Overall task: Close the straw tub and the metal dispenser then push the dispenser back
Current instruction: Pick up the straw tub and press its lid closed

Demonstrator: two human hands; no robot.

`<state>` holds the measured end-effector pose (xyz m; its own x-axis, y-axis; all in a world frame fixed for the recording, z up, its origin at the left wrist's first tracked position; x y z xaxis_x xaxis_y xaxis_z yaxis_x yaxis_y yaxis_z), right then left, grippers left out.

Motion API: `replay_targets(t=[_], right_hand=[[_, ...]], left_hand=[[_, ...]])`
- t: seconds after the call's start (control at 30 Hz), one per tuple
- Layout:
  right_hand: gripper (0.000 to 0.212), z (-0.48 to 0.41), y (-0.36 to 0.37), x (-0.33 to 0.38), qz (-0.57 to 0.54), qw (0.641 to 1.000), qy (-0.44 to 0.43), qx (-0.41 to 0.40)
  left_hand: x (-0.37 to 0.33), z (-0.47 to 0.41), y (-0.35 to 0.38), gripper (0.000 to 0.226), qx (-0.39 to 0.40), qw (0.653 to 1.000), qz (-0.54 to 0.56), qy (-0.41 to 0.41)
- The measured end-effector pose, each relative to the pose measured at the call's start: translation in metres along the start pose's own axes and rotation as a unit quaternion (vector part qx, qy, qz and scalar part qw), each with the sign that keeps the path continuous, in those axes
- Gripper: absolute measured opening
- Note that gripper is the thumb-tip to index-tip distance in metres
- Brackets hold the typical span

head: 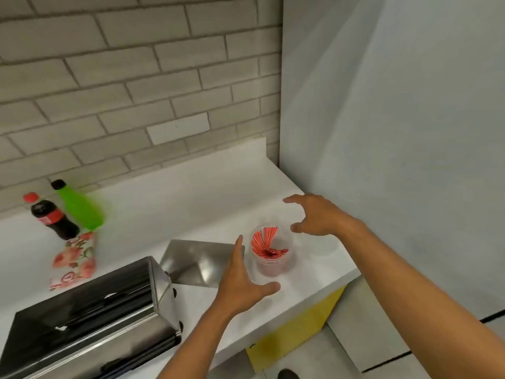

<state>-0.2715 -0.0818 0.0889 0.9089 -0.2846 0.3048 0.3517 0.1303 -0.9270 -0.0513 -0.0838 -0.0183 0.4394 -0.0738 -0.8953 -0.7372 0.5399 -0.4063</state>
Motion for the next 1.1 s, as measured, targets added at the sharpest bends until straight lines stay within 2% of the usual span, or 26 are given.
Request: replay_targets(t=[0.17,0.27,0.47,0.63,0.77,0.83,0.93,1.0,1.1], right_hand=[[0.128,-0.026,0.047,-0.047,0.114,0.984,0.062,0.121],[0.142,-0.035,0.073,-0.062,0.159,0.969,0.065,0.176],[0.134,-0.050,0.109,-0.077,0.230,0.951,0.051,0.201],[0.125,-0.054,0.106,-0.092,0.177,0.967,0.042,0.176],[0.121,-0.049,0.083,-0.091,0.078,0.986,0.034,0.140],[0.117,-0.045,0.057,-0.078,-0.013,0.995,0.006,0.095],[0.109,-0.031,0.020,-0.038,-0.125,0.988,-0.076,0.053],[0.110,-0.021,0.012,-0.004,-0.132,0.980,-0.130,0.067],[0.114,-0.017,0.024,0.033,-0.086,0.975,-0.183,0.092]], left_hand=[[-0.005,-0.022,0.015,0.149,-0.032,0.998,0.050,-0.001],[-0.008,-0.026,0.018,0.149,-0.074,0.993,0.094,-0.006],[-0.002,-0.026,0.025,0.140,-0.170,0.978,0.120,-0.011],[0.001,-0.026,0.027,0.124,-0.216,0.967,0.131,-0.001],[-0.001,-0.026,0.026,0.110,-0.236,0.962,0.136,0.004],[-0.003,-0.026,0.024,0.102,-0.245,0.959,0.139,0.010],[-0.003,-0.026,0.024,0.094,-0.254,0.956,0.143,0.016],[-0.002,-0.026,0.024,0.093,-0.256,0.956,0.144,0.019],[-0.002,-0.029,0.025,0.091,-0.250,0.957,0.148,0.023]])
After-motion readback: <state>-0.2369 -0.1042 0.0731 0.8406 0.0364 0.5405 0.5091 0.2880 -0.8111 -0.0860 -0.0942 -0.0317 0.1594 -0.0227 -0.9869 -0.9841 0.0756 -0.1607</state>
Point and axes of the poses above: each hand's wrist, its own z-axis away from the middle knuckle, its own y-axis out of the palm, x = y × z, the point moved 10 cm from there along -z, towards the middle knuckle, and after that the axes turned 6 degrees about z, right-handed, at the moved point
